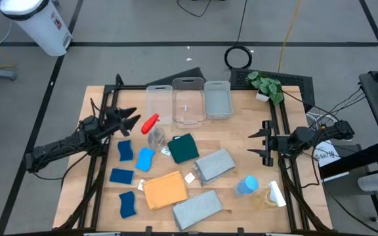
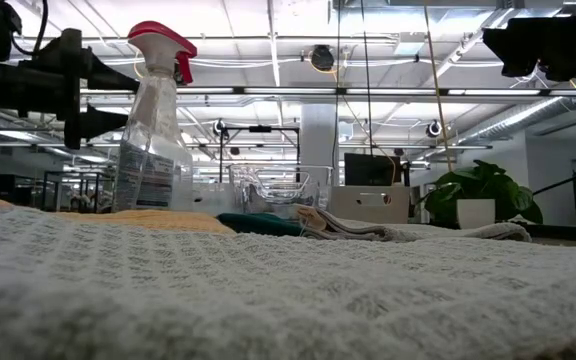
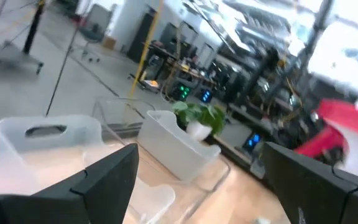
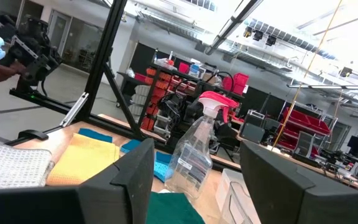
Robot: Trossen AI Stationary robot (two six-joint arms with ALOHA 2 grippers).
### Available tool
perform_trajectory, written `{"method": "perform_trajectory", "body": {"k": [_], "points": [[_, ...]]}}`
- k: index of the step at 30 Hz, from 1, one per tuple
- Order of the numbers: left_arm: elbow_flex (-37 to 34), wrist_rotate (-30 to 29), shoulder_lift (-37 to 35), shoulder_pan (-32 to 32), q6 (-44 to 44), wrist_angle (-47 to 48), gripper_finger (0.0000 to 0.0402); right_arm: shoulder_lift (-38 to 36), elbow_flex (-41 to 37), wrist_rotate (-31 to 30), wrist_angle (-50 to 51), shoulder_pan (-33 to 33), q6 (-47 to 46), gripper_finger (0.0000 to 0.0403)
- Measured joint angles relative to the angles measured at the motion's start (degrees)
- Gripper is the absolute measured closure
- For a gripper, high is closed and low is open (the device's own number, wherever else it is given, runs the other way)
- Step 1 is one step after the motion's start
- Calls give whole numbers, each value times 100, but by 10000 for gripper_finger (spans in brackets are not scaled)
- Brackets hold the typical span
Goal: Pick & Place Kitchen Items
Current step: Put the blue sponge into the white transparent bin
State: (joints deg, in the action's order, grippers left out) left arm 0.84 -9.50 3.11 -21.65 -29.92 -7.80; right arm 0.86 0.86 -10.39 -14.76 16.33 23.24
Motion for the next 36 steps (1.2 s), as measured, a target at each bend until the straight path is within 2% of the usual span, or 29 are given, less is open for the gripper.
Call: {"method": "perform_trajectory", "body": {"k": [3,5,7,10,13,17,22,28,36], "points": [[0,-6,-1,-2,-628,16,55,0,0,0,0,-1,0,199],[30,279,17,0,-966,103,55,0,0,0,1,0,0,199],[256,568,85,0,-1339,607,55,0,2,1,1,0,-2,198],[1040,600,418,0,-1919,2409,55,0,2,0,1,-1,-2,196],[1900,677,1130,2,-2457,4440,55,0,0,2,0,1,-2,195],[2662,1258,2269,116,-3186,5982,55,0,1,1,0,0,-1,195],[2863,1671,3675,551,-3690,6211,55,0,0,0,1,0,0,195],[2863,1695,5110,1037,-4398,6213,55,0,0,2,2,-1,-2,195],[2865,1501,6216,1373,-5596,6193,55,2,1,2,2,-1,-1,196]]}}
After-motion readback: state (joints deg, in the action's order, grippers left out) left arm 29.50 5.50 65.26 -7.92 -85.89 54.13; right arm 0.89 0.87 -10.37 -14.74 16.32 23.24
